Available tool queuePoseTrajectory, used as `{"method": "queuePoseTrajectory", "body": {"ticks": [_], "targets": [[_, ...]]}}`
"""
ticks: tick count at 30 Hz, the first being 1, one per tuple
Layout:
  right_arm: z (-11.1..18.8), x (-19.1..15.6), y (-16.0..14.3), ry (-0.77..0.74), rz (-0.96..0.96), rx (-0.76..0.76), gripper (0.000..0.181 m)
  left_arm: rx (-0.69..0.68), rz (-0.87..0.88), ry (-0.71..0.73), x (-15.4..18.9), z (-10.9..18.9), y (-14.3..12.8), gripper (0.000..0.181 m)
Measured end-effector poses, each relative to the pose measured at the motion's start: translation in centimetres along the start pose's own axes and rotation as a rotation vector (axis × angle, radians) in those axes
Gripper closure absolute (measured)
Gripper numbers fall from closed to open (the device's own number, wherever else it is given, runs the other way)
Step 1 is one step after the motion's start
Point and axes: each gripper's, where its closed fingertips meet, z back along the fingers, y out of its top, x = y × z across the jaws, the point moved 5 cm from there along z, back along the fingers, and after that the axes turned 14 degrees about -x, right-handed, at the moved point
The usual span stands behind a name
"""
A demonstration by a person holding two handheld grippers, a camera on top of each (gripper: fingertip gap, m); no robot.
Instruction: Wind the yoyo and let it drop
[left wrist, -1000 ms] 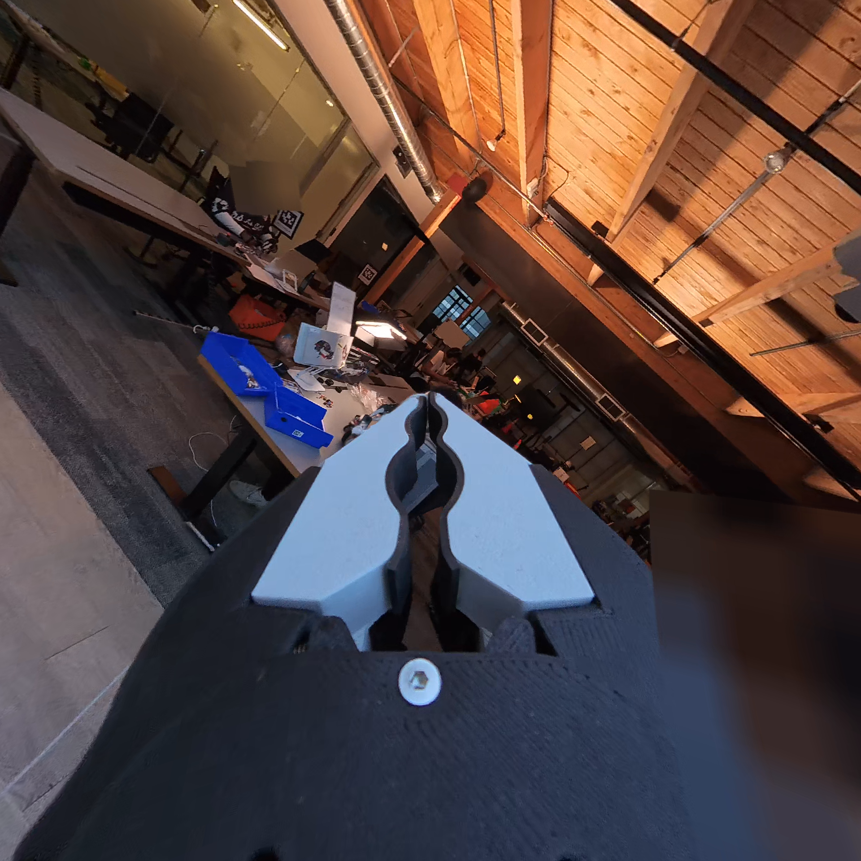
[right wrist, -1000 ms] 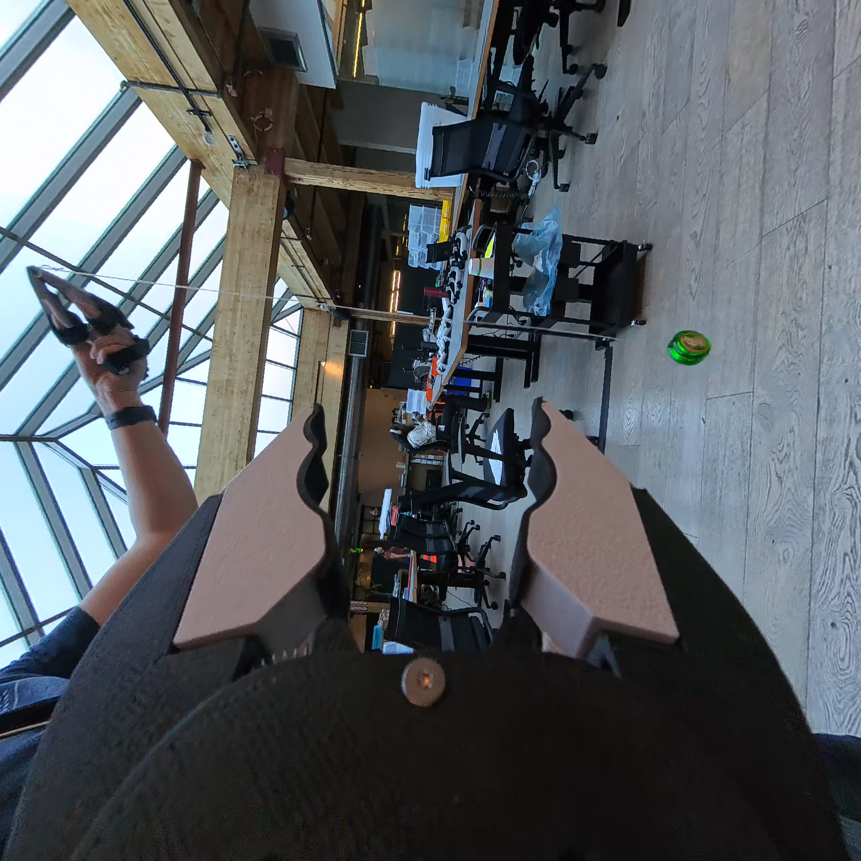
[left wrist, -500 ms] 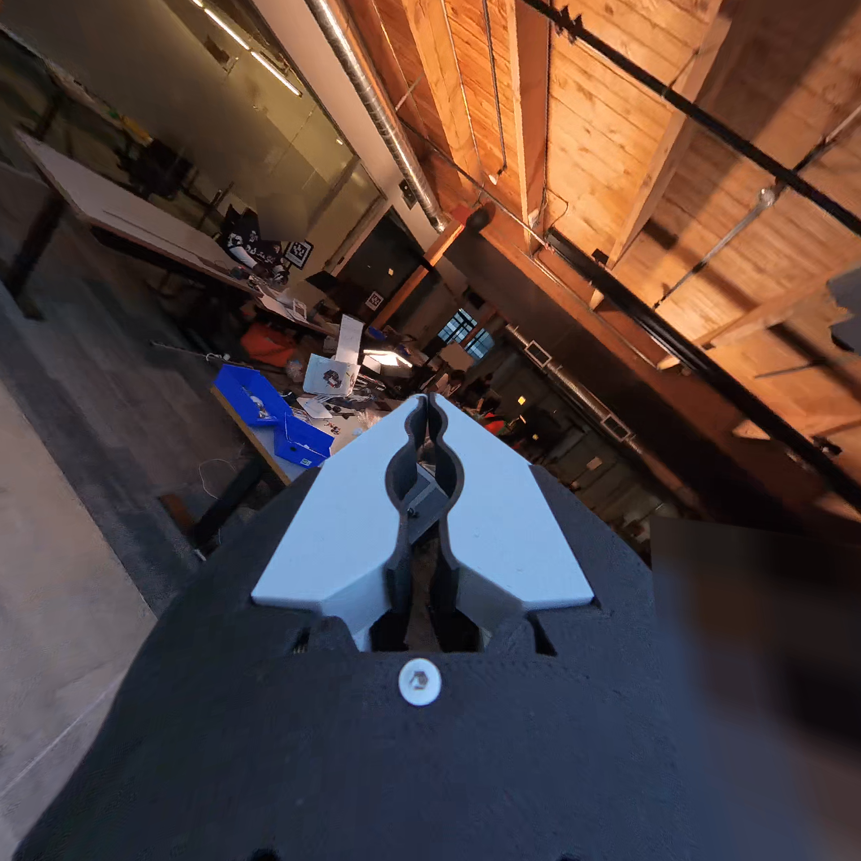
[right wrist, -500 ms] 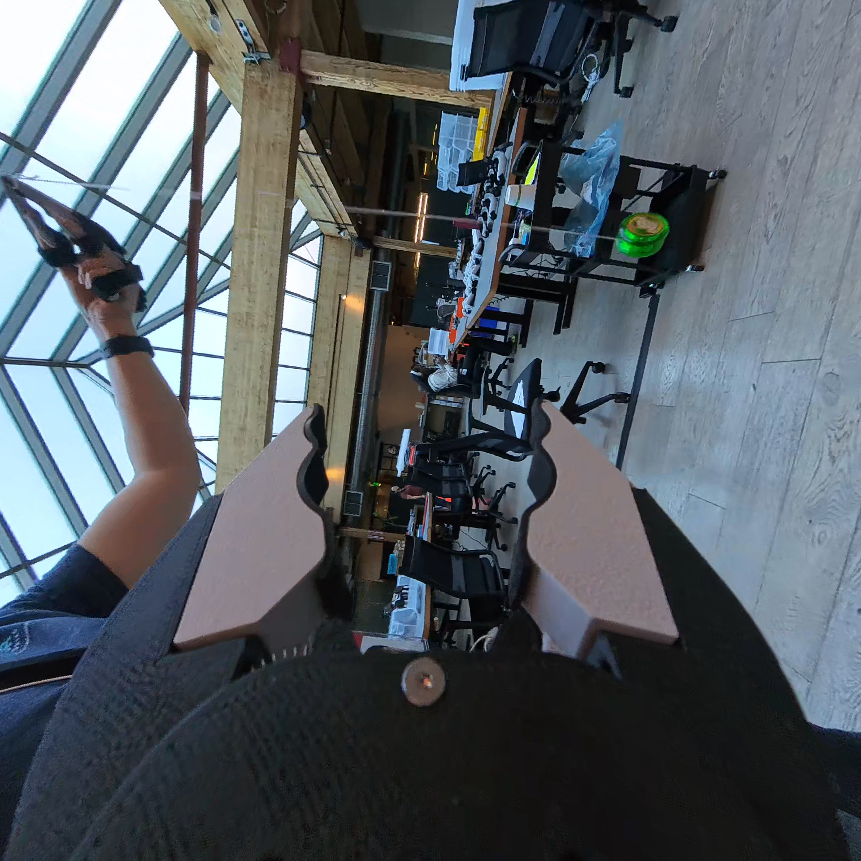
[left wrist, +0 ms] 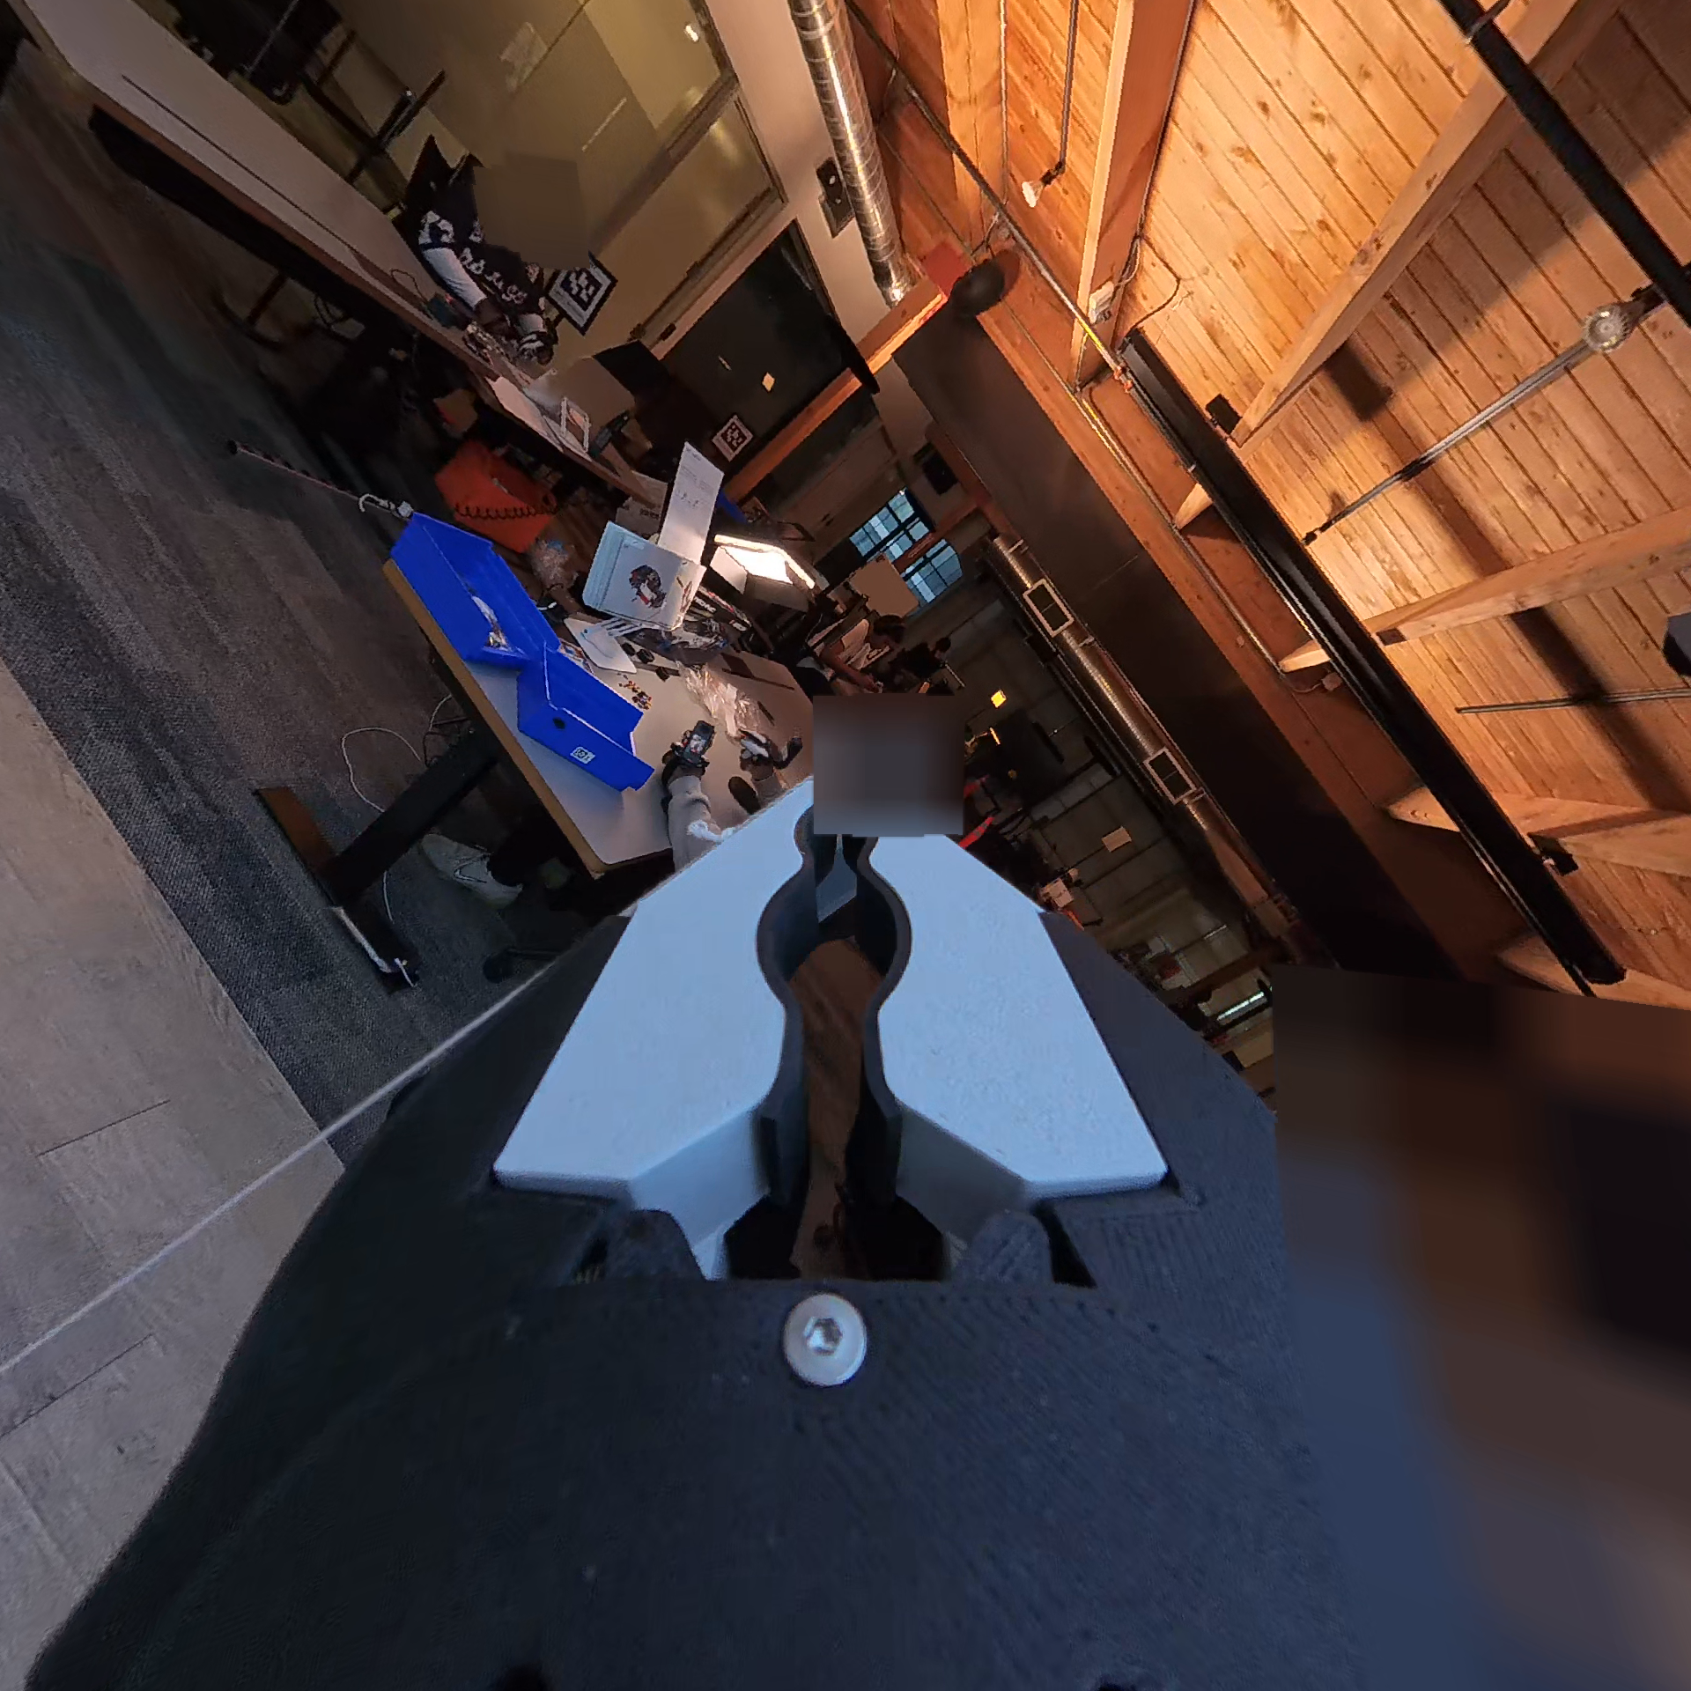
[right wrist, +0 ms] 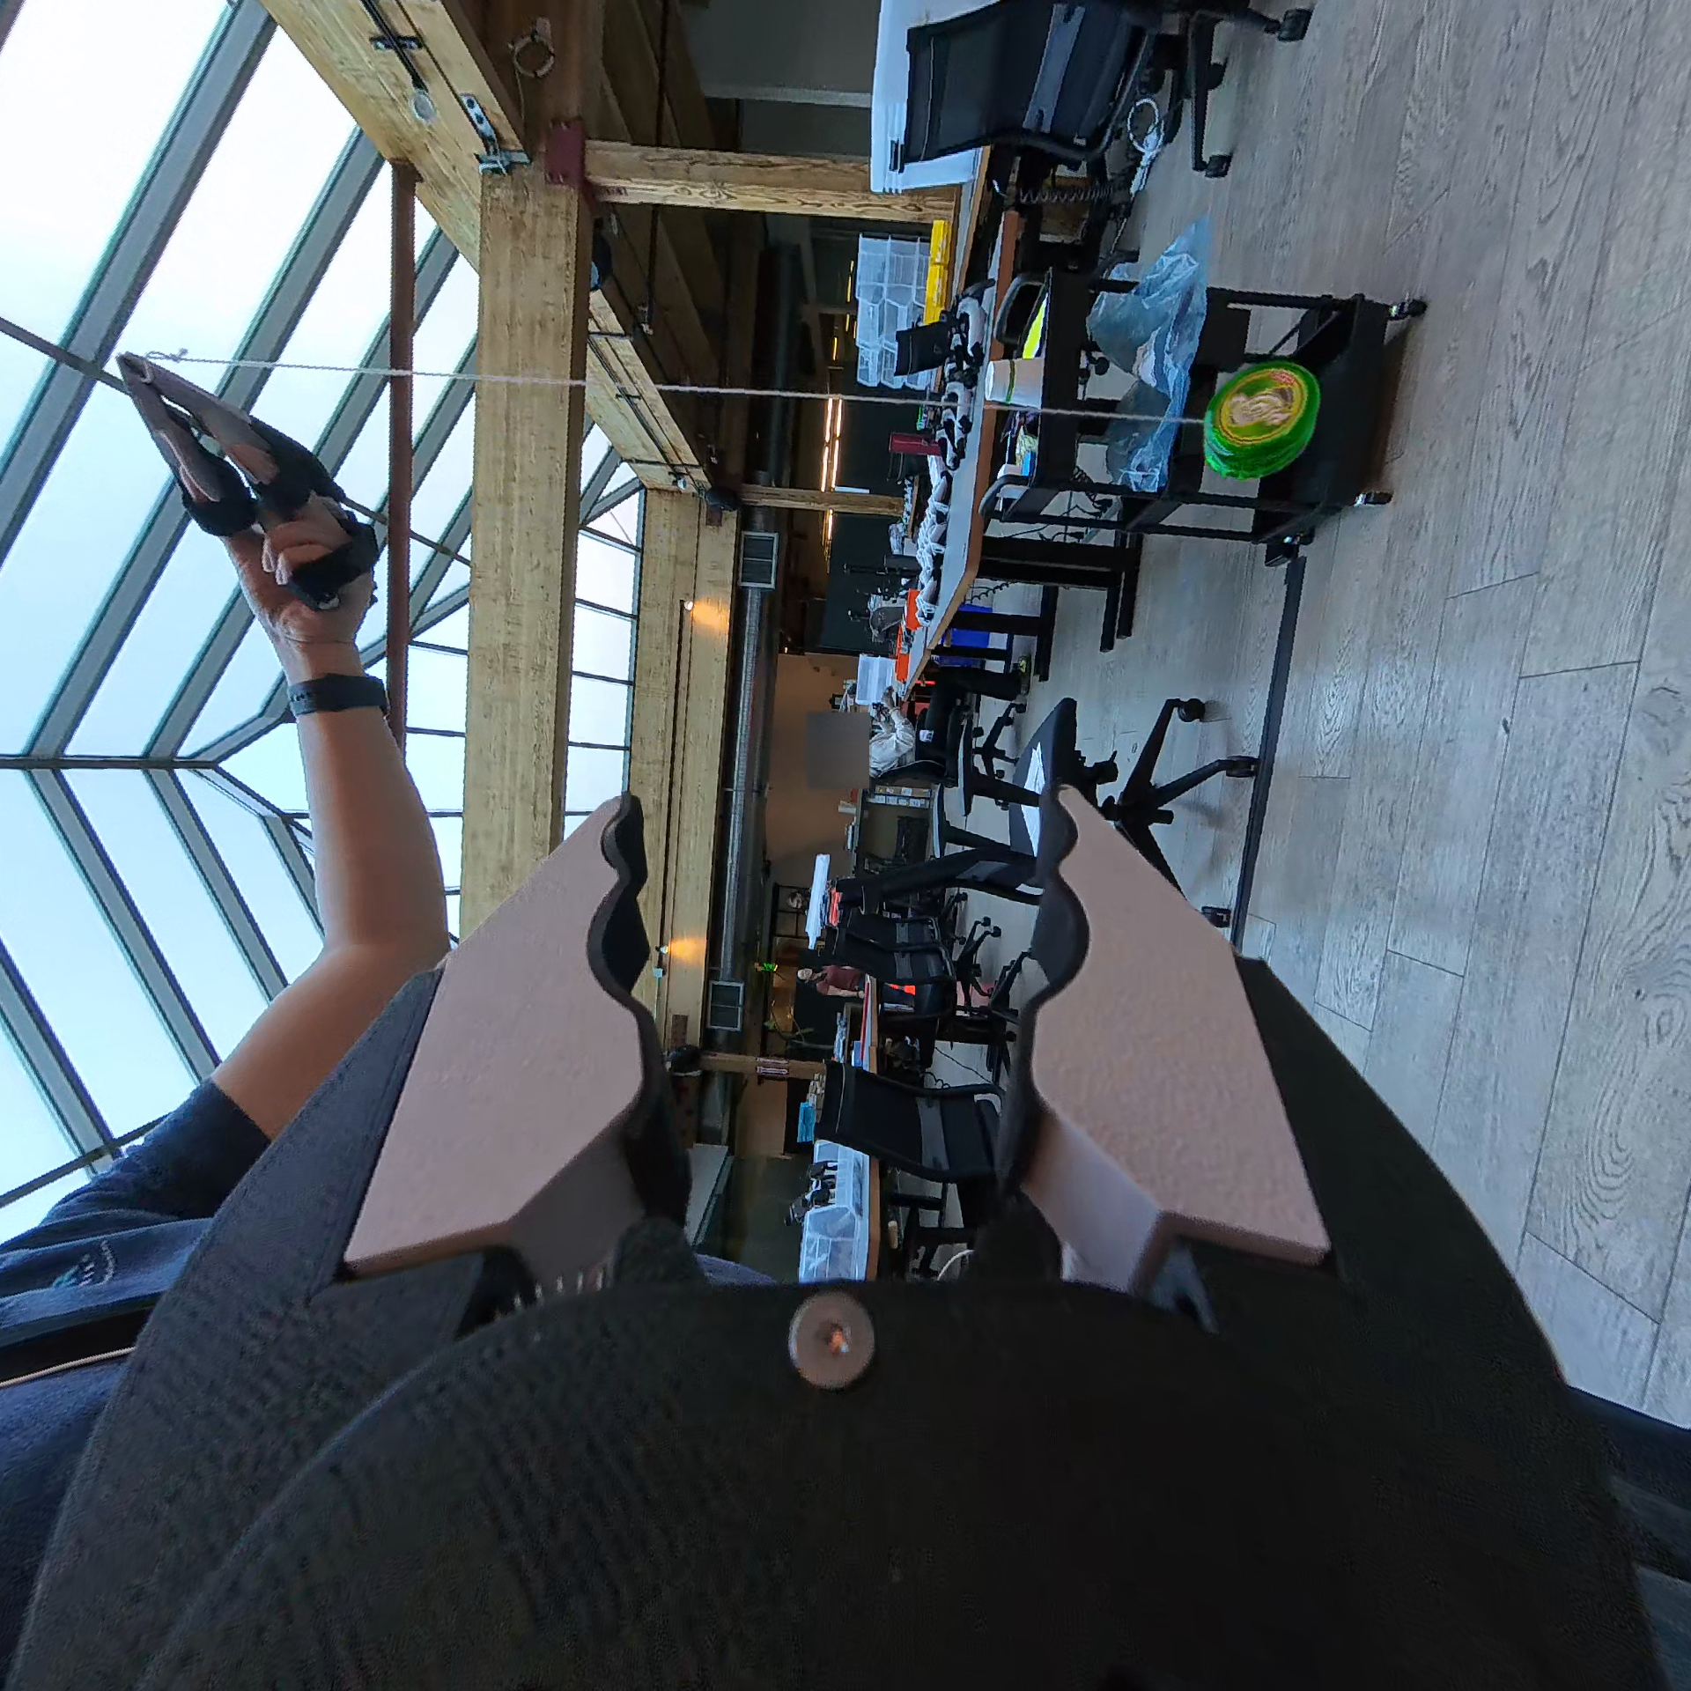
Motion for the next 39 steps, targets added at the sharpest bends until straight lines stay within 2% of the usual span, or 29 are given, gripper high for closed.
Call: {"method": "queuePoseTrajectory", "body": {"ticks": [14,22,39], "targets": [[0.2,0.2,-1.3,0.012,-0.016,0.019,0.096,0.002,-0.013,-0.039,1.9,-0.1,-0.2,0.181],[0.0,0.2,-1.6,0.017,-0.017,0.006,0.096,-0.01,-0.029,-0.005,2.4,-0.2,-0.6,0.181],[-0.5,0.1,-2.1,0.032,-0.02,-0.033,0.096,0.012,-0.055,-0.031,5.2,-0.2,-0.2,0.181]]}}
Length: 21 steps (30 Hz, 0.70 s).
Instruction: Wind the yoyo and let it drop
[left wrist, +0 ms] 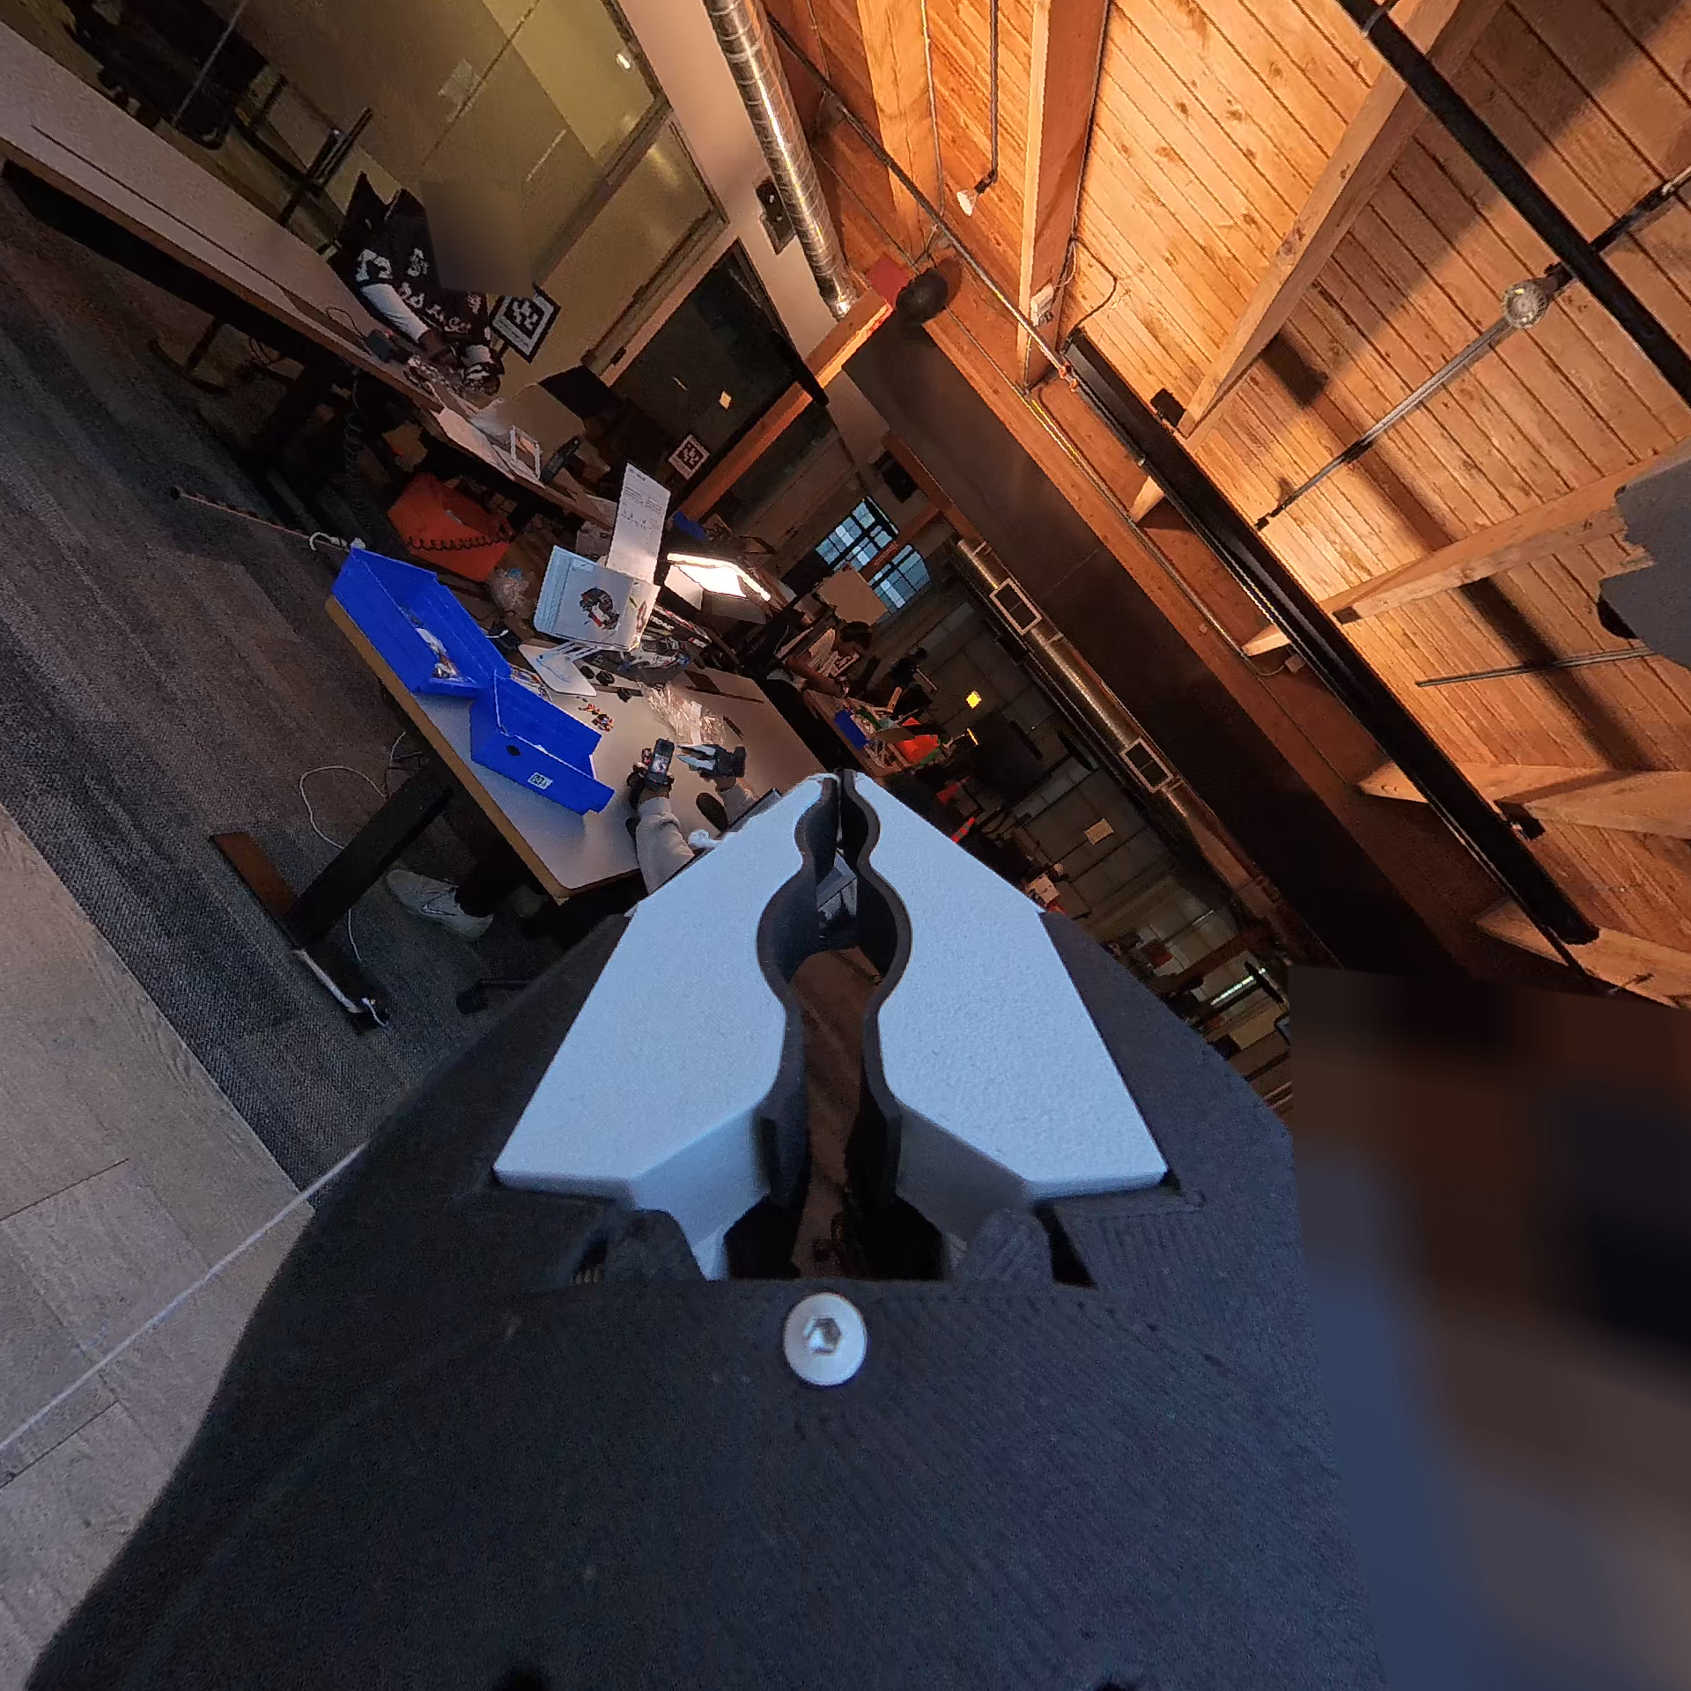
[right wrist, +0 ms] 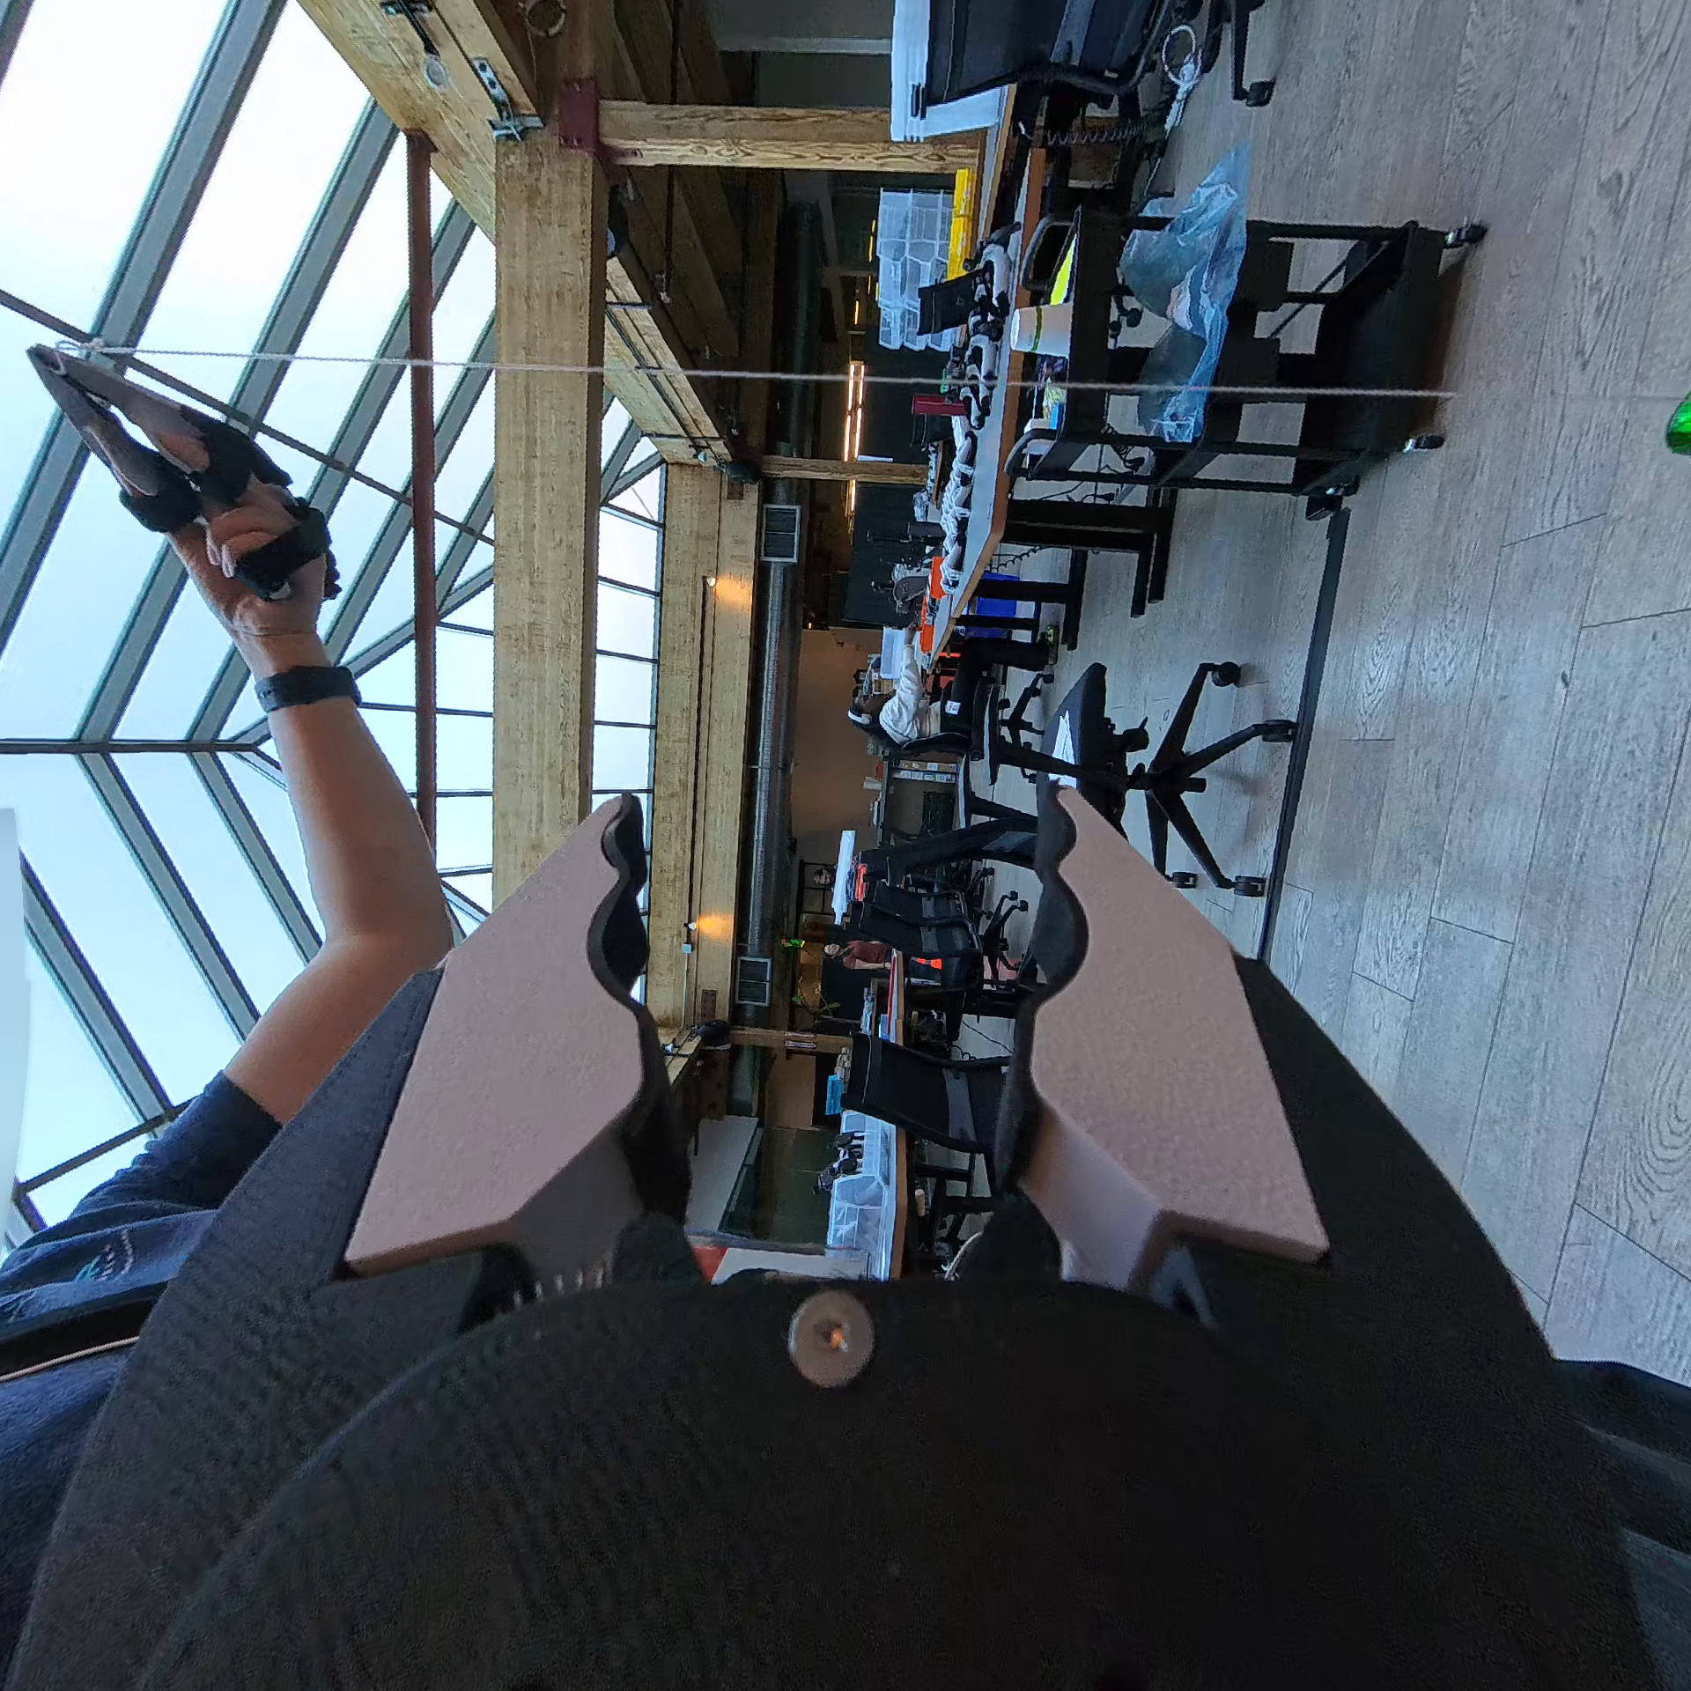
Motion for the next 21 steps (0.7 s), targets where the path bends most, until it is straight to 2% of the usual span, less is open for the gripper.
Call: {"method": "queuePoseTrajectory", "body": {"ticks": [4,7,10,13,17,19,21], "targets": [[-0.2,0.5,-0.4,-0.046,0.026,-0.026,0.096,-0.006,-0.001,0.001,1.0,-0.4,0.2,0.181],[-1.5,1.7,-0.8,-0.181,0.152,-0.108,0.096,-0.048,-0.032,-0.027,4.3,-1.4,0.6,0.181],[-4.5,3.4,-0.9,-0.358,0.35,-0.252,0.088,-0.089,-0.136,-0.012,10.1,-2.4,1.8,0.181],[-8.9,4.9,-0.1,-0.498,0.541,-0.372,0.078,-0.098,-0.227,0.016,16.8,-3.0,3.5,0.181],[-14.3,7.2,2.0,-0.673,0.808,-0.496,0.066,-0.085,-0.38,0.14,25.6,-2.6,6.5,0.181],[-15.8,8.8,2.6,-0.769,0.858,-0.547,0.062,-0.039,-0.431,0.191,29.6,-1.6,8.2,0.181],[-16.6,9.4,2.9,-0.812,0.872,-0.512,0.065,-0.002,-0.462,0.228,32.9,-0.5,9.3,0.181]]}}
